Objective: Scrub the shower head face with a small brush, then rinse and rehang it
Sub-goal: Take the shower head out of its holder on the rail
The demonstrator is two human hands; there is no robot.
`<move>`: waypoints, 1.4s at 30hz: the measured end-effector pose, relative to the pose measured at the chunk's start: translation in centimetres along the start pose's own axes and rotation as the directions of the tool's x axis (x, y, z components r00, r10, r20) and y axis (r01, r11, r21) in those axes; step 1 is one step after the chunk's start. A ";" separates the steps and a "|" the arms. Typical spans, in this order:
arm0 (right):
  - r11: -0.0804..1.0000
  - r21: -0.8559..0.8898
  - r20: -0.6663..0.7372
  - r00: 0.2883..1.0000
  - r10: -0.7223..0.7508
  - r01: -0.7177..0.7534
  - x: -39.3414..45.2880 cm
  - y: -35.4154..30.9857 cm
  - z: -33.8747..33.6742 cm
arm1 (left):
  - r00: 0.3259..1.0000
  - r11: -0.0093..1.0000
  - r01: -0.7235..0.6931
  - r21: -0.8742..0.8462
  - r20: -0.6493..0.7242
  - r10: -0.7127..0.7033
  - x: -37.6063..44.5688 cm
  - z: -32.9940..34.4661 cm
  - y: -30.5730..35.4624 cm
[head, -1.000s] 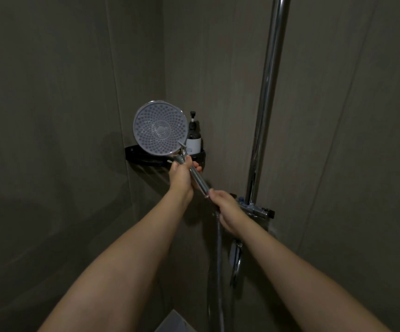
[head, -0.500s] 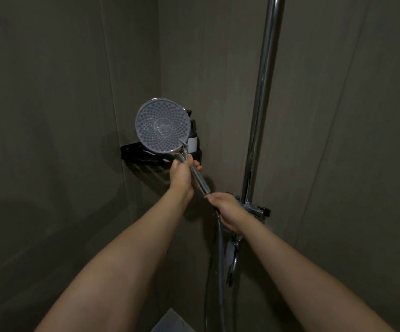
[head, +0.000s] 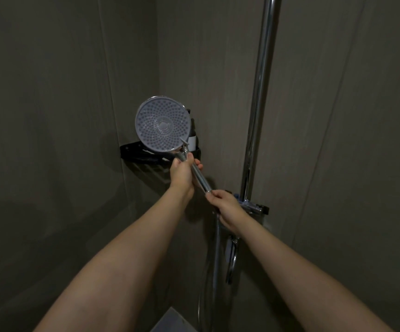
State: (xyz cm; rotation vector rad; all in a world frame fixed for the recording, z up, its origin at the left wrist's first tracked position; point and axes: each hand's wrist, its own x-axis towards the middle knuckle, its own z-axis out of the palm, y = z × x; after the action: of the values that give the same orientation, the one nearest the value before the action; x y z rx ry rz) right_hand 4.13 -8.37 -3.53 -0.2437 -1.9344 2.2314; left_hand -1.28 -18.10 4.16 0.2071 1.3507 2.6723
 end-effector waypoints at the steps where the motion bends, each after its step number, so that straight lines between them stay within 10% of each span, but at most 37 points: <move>1: 0.999 0.038 -0.005 1.000 0.015 -0.015 -0.3 -0.2 0.1 | 1.000 1.000 0.004 0.005 0.003 -0.004 0.0 0.0 0.0; 42: 0.996 0.073 0.007 0.999 0.040 -0.041 -0.2 0.4 -1.2 | 1.000 0.998 0.000 0.069 0.024 -0.002 0.3 0.3 -1.3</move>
State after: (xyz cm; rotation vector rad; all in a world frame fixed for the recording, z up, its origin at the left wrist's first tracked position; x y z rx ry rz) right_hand 4.64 -7.31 -4.10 -0.2696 -1.8622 2.3254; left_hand -1.40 -17.06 3.24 0.2456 1.4363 2.6158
